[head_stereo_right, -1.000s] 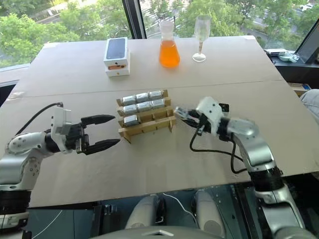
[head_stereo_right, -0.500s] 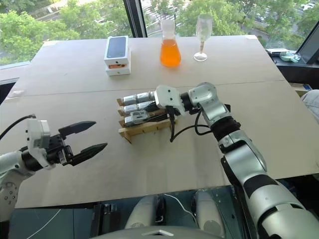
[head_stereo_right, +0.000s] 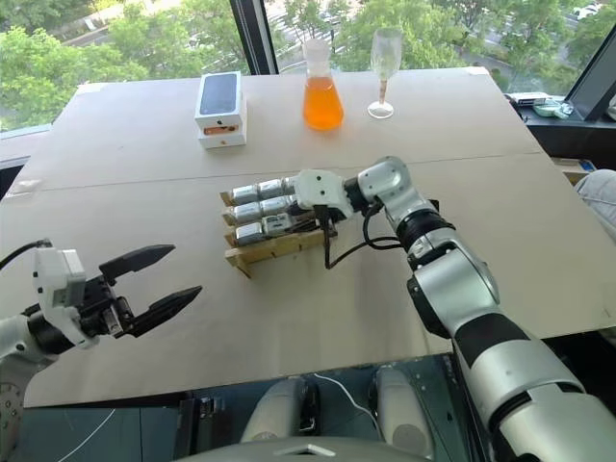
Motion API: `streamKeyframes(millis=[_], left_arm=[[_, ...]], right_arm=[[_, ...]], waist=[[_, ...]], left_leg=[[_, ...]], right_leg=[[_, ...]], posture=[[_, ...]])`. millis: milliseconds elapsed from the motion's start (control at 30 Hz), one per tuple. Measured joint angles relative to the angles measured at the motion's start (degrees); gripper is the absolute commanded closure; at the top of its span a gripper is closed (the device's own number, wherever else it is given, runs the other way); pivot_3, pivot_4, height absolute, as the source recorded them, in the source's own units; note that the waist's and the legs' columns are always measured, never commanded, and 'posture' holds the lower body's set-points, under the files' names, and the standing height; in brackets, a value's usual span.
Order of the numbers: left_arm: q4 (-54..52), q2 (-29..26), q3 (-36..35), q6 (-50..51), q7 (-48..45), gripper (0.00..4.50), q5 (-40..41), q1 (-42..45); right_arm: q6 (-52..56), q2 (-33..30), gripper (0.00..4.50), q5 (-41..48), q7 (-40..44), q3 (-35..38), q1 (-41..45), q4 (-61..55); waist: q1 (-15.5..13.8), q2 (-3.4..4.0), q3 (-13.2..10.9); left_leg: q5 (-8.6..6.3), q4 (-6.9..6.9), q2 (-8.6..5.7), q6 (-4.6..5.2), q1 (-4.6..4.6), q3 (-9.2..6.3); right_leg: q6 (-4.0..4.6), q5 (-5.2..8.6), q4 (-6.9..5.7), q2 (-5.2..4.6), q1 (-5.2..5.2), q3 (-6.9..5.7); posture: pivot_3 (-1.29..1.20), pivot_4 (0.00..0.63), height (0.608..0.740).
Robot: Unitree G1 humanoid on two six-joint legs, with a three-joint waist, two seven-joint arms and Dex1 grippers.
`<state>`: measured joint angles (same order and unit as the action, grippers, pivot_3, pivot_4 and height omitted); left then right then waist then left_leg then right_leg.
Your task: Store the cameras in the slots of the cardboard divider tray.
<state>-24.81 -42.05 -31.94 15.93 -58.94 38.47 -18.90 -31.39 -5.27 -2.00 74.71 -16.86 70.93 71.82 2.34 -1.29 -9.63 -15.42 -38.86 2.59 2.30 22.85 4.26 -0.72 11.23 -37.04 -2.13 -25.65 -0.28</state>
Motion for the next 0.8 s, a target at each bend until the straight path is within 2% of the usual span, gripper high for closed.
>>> streamKeyframes(millis=[267, 333, 467, 533, 667, 800], left_arm=[[0.0, -0.1, 0.0, 0.0, -0.1, 0.0, 0.0, 0.8], [0.2, -0.2, 0.0, 0.0, -0.1, 0.0, 0.0, 1.1], [0.6, -0.4, 0.1, 0.0, -0.6, 0.0, 0.0, 2.3], [0.7, -0.4, 0.4, 0.0, -0.9, 0.0, 0.0, 2.7], [1.4, -0.8, 1.3, 0.0, -1.6, 0.0, 0.0, 4.2], [2.6, -1.2, 3.7, 0.1, -2.5, 0.0, 0.0, 7.4]], right_arm=[[-0.5, 1.1, 3.83, -2.6, -1.5, 0.8, 0.0, 1.4], [-0.3, 1.2, 2.79, -3.0, -1.6, 1.2, 0.0, 1.5], [0.0, 1.3, 1.07, -3.7, -1.7, 2.1, 0.0, 1.9], [0.9, 1.3, 0.02, -3.0, -1.5, 3.9, 0.0, 1.9], [4.1, 0.6, 0.02, -0.2, 1.6, 7.0, 0.0, 0.6], [9.5, -2.8, 0.02, 5.1, 4.2, 11.6, -0.6, -7.6]], waist=[[0.0, 0.0, 0.0], [0.1, 0.01, 0.0], [0.1, 0.02, 0.0], [0.1, 0.02, 0.0], [0.0, 0.06, 0.0], [-0.2, 0.08, -0.1]], left_leg=[[0.0, 0.0, 0.0, 0.0, 0.0, 0.01], [0.0, 0.0, 0.0, 0.0, 0.0, 0.01], [0.0, 0.0, 0.0, 0.0, 0.01, 0.03], [0.0, 0.0, 0.0, 0.0, 0.01, 0.03], [0.0, 0.0, -0.01, 0.0, 0.04, 0.0], [0.0, 0.0, -0.06, 0.01, 0.03, 0.0]], right_leg=[[0.0, 0.0, 0.0, 0.0, 0.0, 0.01], [0.0, 0.0, 0.0, 0.01, 0.0, 0.0], [0.0, 0.0, 0.0, 0.03, -0.01, 0.01], [0.0, 0.0, 0.01, 0.03, 0.0, 0.01], [0.0, -0.01, 0.01, 0.05, -0.01, -0.02], [-0.01, -0.01, 0.01, 0.05, 0.01, -0.01]], posture=[[0.0, 0.15, 0.74], [0.0, 0.15, 0.74], [0.0, 0.15, 0.74], [0.0, 0.15, 0.74], [0.0, 0.15, 0.74], [0.0, 0.15, 0.74]])
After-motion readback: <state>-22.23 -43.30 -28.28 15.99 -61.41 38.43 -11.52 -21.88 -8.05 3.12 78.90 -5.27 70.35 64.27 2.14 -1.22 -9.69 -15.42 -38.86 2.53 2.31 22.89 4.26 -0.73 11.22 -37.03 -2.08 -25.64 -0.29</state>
